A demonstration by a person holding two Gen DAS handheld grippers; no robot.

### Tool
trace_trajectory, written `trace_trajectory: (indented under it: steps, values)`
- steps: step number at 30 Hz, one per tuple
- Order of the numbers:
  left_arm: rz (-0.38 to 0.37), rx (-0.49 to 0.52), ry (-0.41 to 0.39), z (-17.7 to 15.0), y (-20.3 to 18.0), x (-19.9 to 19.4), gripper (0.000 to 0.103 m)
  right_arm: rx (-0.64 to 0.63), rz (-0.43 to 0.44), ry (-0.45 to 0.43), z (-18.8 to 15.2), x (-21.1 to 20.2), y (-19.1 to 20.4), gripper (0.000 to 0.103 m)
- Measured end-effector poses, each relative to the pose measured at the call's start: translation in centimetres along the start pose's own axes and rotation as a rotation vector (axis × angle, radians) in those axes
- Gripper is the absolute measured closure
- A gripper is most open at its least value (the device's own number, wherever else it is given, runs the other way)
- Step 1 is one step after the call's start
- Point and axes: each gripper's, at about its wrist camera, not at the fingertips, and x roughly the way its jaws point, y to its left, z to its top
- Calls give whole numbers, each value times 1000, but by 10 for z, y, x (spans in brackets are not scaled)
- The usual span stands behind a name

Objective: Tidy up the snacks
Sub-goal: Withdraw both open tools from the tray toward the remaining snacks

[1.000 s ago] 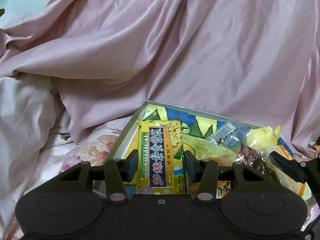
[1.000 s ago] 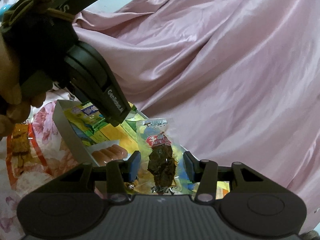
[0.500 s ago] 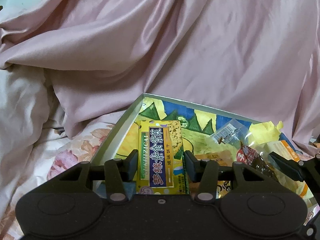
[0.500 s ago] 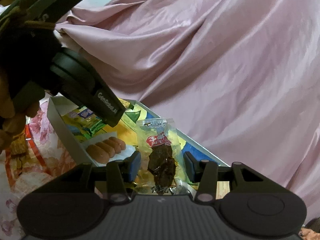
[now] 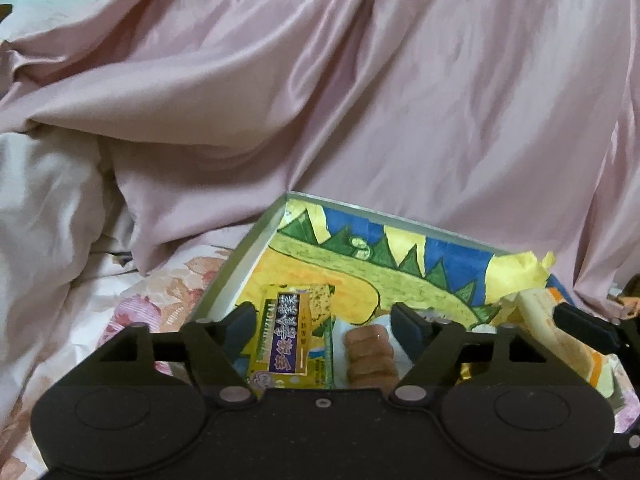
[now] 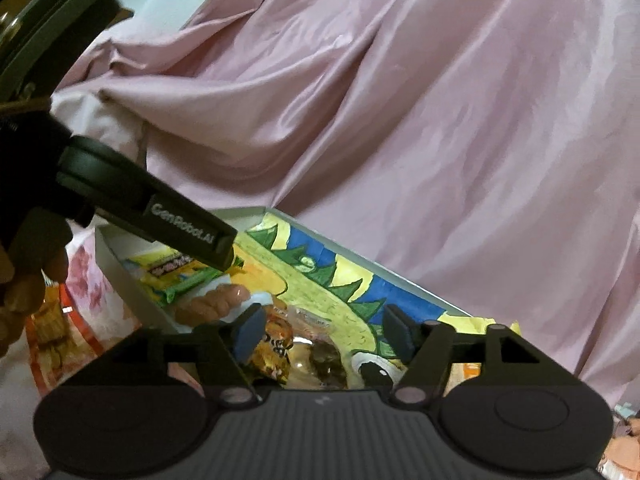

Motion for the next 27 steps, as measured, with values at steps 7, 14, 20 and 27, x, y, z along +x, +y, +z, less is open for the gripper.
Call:
trace_trajectory:
  steps: [7, 14, 20, 27]
  values:
    - [2, -3, -57, 4, 5, -35, 8, 98, -10, -71, 5, -37, -17, 11]
    - [-12, 0, -102, -1, -1, -78, 1, 181, -20, -137, 4, -84, -32, 0]
    - [-23, 10, -130, -12, -8, -115, 1, 221, -21, -156, -2, -120, -38, 0]
    - [-24, 5, -145, -32, -12, -152, 1, 253, -9, -133, -13, -156, -35, 0]
